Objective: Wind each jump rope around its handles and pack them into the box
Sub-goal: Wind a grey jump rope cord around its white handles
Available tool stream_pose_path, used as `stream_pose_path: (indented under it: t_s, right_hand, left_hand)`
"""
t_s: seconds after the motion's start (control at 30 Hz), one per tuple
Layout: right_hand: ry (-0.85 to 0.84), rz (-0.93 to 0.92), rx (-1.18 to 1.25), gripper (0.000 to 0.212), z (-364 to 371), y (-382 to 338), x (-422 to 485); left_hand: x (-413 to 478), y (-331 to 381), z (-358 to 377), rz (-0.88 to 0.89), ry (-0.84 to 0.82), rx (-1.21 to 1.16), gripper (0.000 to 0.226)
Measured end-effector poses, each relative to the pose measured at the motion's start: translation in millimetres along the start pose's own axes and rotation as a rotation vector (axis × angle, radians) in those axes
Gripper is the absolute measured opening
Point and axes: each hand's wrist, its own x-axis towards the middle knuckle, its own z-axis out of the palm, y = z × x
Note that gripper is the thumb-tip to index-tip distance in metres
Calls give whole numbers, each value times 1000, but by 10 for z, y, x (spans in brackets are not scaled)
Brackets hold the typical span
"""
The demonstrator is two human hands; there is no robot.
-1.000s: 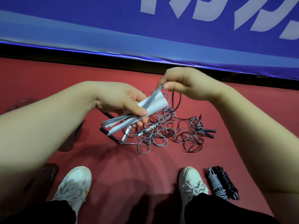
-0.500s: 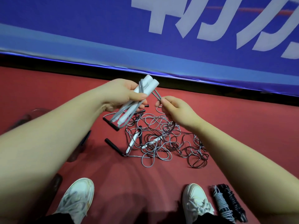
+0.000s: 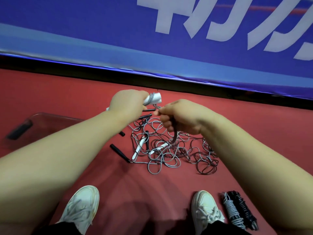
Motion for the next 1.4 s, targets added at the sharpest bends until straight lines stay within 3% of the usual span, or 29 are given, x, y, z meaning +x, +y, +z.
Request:
stream_pose_path:
  t_s: [0.1,0.4,0.57,0.63,0.77,0.9,0.97,1.03,1.1,1.17,1.27,1.37,1.4]
  right_hand:
    - [-70,72,37,25,-128,-101,-112]
    - [210,61,-765,34,-412,-120,-188]
    - [149,122,-1121,43,-558,-66,-210]
    - [114,124,-1126,44,-629,-16,-210]
    - [50,119,-937,31,-778,117,-181]
    - [-135,172,-624,30,-893,220,-162]
    - [-218,172,-452,29,-935,306,-136]
    - [-247,110,-268,17,-938,402,-114]
    - [-136,-31,-276,21,-962,495,-75]
    - [16,-213,-274,20,-928,536,-36]
    - [-81,-372,21,29,-795,544,30]
    - [-72,-409,4,11,-530,521,114]
    - [2,-397,27,18,-460,498,136]
  left_hand:
    - [-74,87,64,159,17,195,13]
    - [-207,323,79,469,-161,304,22]
    - [-216,419,135,667,-147,260,21]
    - [-205,395,143,694,-115,149,27]
    - [-193,360,101,780,-79,-122,84]
    - [-208,422,68,926,-3,-182,60]
    - [-235,463,44,895,9,-213,62]
    - [-244,492,-24,710,-77,-324,75]
    - [-218,455,-89,506,-213,-513,76]
    - [-157,408,-130,359,-253,-787,69]
    - [-79,376,-163,184,-332,-1188,56]
    - [-20,368,-259,88,-320,-1343,41]
    - [3,330,-276,48,-289,-1341,39]
